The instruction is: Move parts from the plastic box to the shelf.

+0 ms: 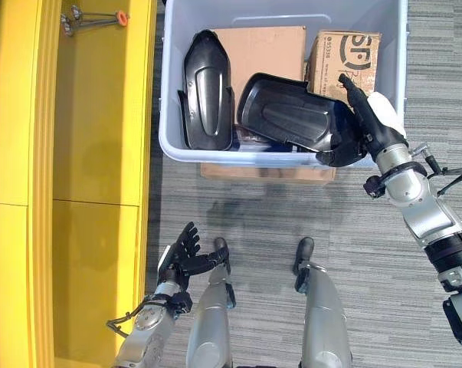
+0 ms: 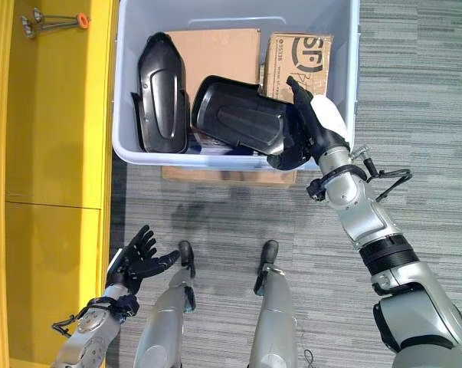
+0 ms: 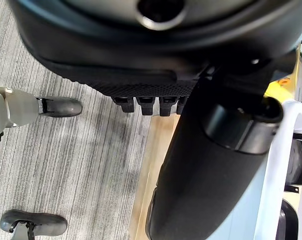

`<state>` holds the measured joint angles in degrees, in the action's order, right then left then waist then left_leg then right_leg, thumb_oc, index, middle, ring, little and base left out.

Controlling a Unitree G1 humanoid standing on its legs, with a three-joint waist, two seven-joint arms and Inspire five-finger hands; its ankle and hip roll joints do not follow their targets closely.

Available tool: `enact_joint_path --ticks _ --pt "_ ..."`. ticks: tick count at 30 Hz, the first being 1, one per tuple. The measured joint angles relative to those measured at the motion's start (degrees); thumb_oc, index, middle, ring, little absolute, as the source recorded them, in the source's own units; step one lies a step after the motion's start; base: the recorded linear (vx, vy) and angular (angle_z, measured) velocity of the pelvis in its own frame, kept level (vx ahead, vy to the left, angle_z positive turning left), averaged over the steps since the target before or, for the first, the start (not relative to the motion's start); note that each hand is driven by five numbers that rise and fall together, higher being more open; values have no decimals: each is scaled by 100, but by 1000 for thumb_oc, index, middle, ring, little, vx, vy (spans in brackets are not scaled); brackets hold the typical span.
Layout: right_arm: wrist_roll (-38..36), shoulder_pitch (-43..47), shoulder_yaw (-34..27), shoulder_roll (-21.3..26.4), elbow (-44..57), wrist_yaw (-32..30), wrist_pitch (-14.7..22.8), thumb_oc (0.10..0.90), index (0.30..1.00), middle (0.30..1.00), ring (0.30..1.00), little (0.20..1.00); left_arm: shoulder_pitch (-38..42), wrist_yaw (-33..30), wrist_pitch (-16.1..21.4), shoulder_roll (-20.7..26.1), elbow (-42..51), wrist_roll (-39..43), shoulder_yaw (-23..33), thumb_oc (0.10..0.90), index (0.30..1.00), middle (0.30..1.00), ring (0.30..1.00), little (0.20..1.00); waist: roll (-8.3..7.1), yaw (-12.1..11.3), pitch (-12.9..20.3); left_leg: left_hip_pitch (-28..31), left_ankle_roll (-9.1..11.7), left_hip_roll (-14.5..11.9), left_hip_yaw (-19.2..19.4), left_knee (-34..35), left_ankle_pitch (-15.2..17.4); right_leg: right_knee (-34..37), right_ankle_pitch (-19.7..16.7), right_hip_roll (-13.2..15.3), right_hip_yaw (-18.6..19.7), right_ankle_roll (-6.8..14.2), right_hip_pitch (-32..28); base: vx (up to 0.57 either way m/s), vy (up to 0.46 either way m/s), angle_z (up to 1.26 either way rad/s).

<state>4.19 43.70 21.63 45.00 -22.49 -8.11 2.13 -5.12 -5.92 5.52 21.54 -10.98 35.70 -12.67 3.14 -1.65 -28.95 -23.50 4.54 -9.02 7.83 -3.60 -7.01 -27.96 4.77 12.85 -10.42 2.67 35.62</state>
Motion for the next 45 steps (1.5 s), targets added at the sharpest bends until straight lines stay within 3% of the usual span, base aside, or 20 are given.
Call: enact_joint_path --ticks 12,26,39,45 --pt "-497 -529 -395 88 432 7 -133 900 1000 1000 1000 1000 7 -20 -4 1 -8 2 109 900 1000 1000 1000 1000 -109 6 -63 35 38 0 -34 2 -24 28 -10 8 -44 -12 -74 0 0 0" --pt "-775 -774 -491 494 1115 157 -129 900 1000 1000 1000 1000 6 -9 -5 1 29 2 187 900 1000 1000 1000 1000 -110 5 -64 68 43 -2 -43 -1 -29 29 -17 8 -52 -18 -113 0 0 0" --pt "-896 -654 -490 713 1079 154 -129 900 1000 1000 1000 1000 5 -9 -5 1 31 5 193 900 1000 1000 1000 1000 -111 2 -63 74 53 -4 -48 -1 -41 35 -31 7 -64 -34 -128 0 0 0" --pt "-894 56 -212 711 241 48 -143 900 1000 1000 1000 1000 -7 -11 -2 7 33 6 186 900 1000 1000 1000 1000 -110 -19 -63 68 51 -1 -48 0 -71 35 -46 8 -69 -35 -127 0 0 0"
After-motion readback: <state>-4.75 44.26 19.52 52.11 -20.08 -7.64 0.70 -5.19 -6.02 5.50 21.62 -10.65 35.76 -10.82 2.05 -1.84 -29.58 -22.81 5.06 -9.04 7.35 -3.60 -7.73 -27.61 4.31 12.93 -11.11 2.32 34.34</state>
